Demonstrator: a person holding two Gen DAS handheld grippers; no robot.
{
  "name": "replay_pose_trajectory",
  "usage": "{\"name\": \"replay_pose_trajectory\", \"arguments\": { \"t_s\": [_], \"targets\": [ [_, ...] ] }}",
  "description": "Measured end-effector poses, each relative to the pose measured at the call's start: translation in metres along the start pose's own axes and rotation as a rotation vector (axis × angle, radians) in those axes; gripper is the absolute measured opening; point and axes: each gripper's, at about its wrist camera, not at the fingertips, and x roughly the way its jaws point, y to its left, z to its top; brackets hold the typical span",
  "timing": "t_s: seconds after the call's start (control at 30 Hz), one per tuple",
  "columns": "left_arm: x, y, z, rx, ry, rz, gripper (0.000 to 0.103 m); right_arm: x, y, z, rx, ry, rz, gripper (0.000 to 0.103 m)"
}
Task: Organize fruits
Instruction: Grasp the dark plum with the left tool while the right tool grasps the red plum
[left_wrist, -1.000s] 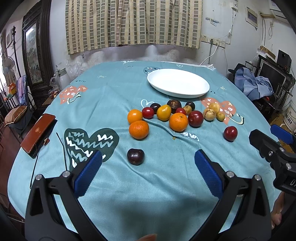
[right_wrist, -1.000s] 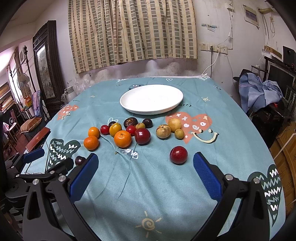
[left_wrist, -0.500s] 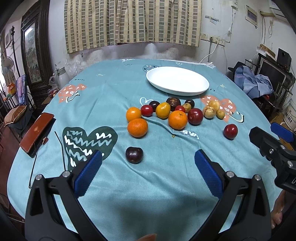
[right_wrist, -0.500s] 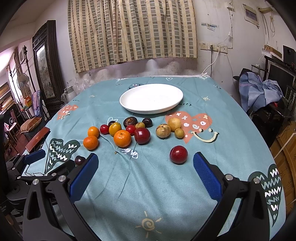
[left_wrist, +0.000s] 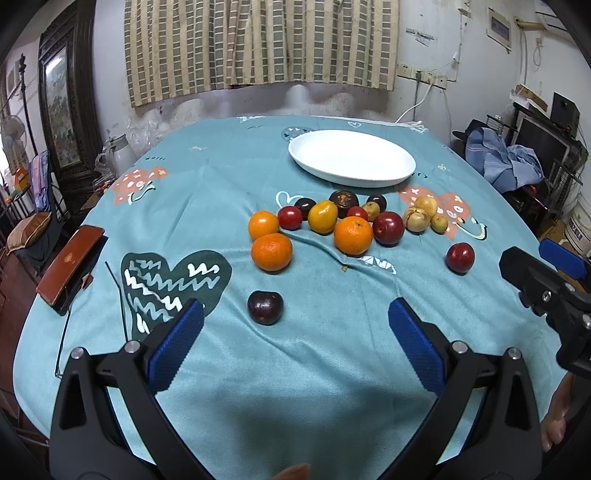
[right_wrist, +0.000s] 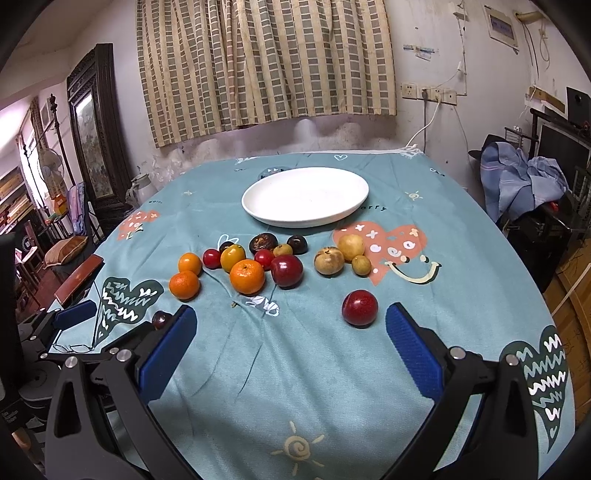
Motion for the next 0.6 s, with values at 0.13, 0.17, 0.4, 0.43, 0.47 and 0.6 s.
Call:
{"name": "replay_pose_trajectory", "arguments": {
  "t_s": [0.13,0.17,0.4,0.43,0.47,0.6],
  "targets": [
    [0.016,0.015,-0.009,0.009,0.013,-0.051,0.101,0.015,-0.014,-0.007,0.032,0.056,0.102,0.102],
    [0.023,0.021,-0.013,-0.001,0.034,-0.064,0.101,0.020,-0.020,-0.011,0.057,0.078,0.122,0.102],
    [0.052,0.056,-0.022,-0.064,0.115,-0.200,0.101,0.024,-0.055,-0.024,0.180,0.039,0.097,0.102],
    [0.054,0.062,-0.019,-0.085,0.106,-0.214,0.101,0.026,-0.058,-0.024,0.181,0.052,0.115,0.102],
    [0.056,0.064,-0.016,-0.097,0.105,-0.227,0.101,0.028,-0.061,-0.025,0.193,0.060,0.145,0.102],
    [0.071,0.059,-0.003,-0.095,0.144,-0.235,0.099,0.032,-0.073,-0.030,0.255,0.062,0.182,0.102]
  ]
}}
